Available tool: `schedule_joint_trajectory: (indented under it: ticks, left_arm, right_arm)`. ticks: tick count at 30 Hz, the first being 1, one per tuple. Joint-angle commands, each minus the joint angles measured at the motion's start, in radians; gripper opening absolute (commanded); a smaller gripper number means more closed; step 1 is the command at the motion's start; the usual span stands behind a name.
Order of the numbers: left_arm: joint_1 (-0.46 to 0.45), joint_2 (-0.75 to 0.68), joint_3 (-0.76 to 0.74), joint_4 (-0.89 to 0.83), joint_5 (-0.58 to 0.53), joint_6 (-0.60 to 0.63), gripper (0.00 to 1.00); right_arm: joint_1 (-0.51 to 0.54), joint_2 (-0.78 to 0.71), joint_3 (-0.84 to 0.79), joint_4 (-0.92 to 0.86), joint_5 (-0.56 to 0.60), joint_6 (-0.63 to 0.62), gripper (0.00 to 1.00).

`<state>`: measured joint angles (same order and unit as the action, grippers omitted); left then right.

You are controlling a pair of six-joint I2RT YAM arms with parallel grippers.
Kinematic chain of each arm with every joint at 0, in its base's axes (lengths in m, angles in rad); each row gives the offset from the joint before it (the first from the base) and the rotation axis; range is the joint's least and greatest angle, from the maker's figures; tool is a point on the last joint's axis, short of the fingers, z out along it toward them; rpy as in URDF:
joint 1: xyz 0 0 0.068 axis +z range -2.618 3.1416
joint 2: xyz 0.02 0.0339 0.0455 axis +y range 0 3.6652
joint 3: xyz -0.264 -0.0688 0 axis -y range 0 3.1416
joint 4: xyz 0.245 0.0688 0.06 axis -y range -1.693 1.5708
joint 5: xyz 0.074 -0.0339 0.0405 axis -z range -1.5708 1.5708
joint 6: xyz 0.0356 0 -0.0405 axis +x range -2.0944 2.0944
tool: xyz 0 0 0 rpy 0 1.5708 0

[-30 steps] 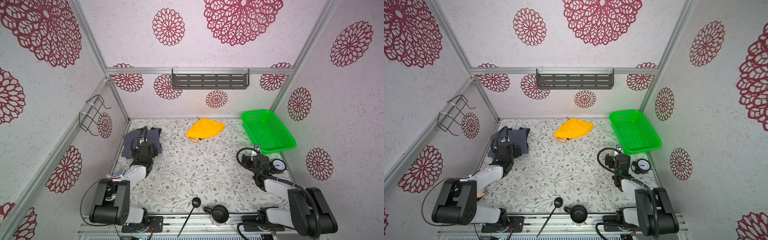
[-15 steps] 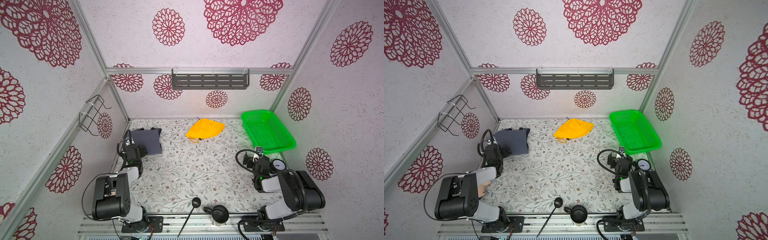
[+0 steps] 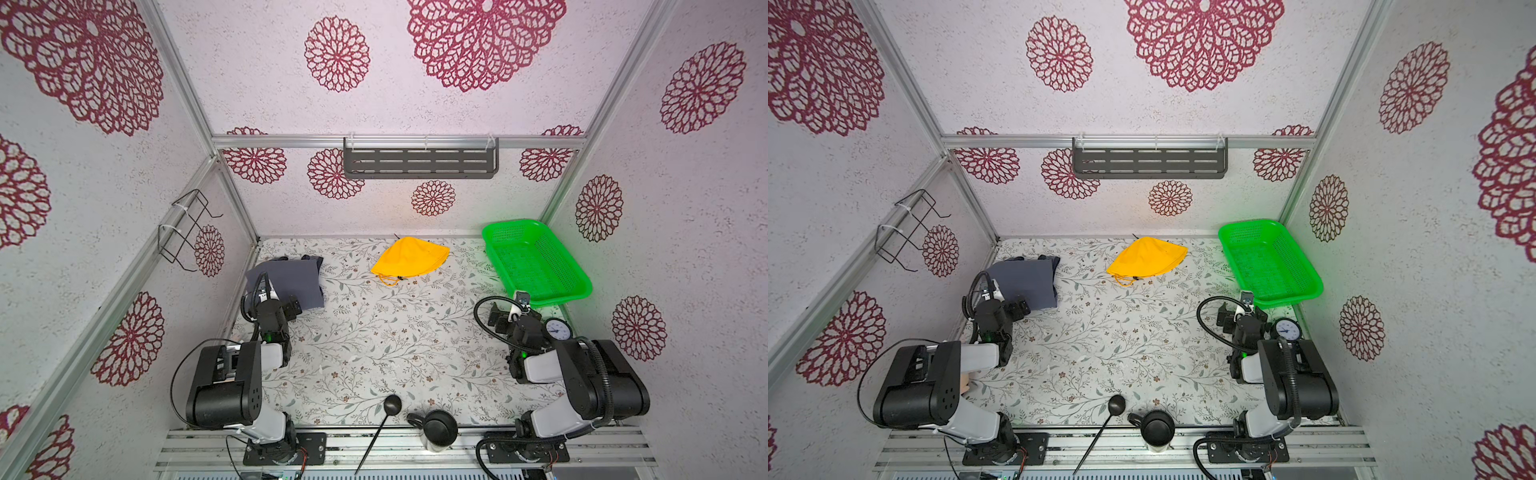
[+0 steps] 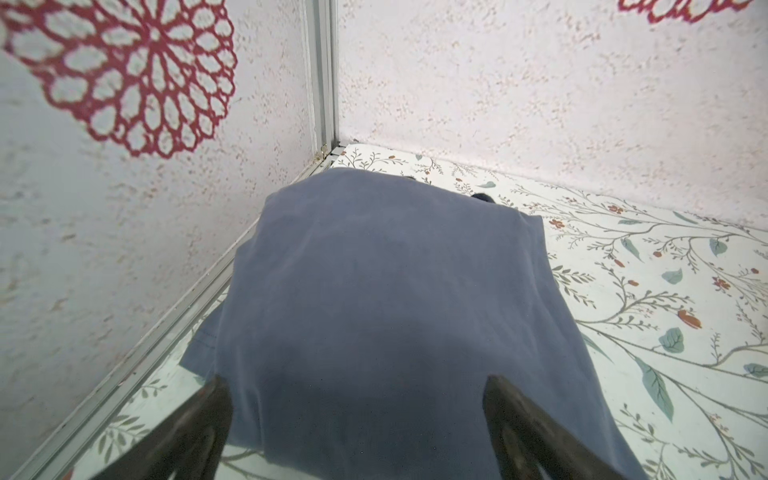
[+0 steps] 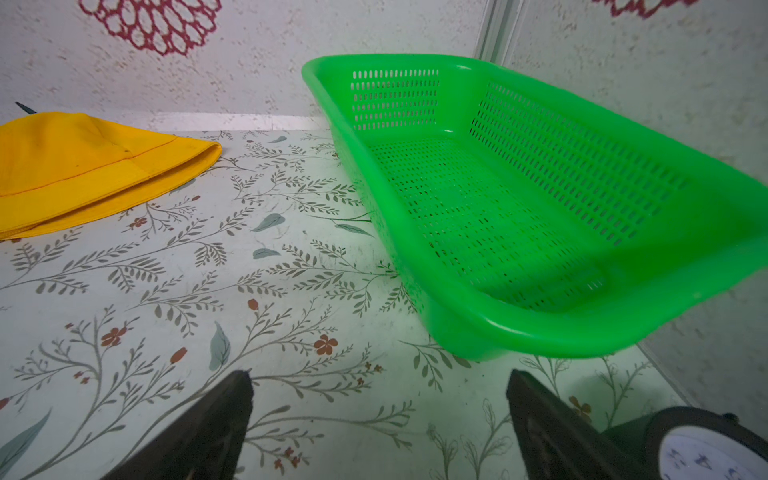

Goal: Fold and stack the tank tops

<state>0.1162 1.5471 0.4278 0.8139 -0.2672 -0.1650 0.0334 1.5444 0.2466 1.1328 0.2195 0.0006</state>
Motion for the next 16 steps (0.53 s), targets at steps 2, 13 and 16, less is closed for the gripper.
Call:
schedule_joint_trajectory:
  ticks: [2, 13, 16]
  left_arm:
    - [-0.006, 0.007, -0.003, 0.061, -0.009, 0.015, 0.97]
    - [-0.007, 0.005, -0.006, 0.063, -0.012, 0.013, 0.97]
    - [-0.009, 0.007, -0.009, 0.072, -0.02, 0.015, 0.97]
  right_arm:
    - [-0.005, -0.012, 0.017, 0.045, -0.011, 0.014, 0.99]
    - [-0.006, -0.009, 0.024, 0.033, -0.014, 0.017, 0.99]
    - [-0.006, -0.012, 0.017, 0.044, -0.012, 0.014, 0.99]
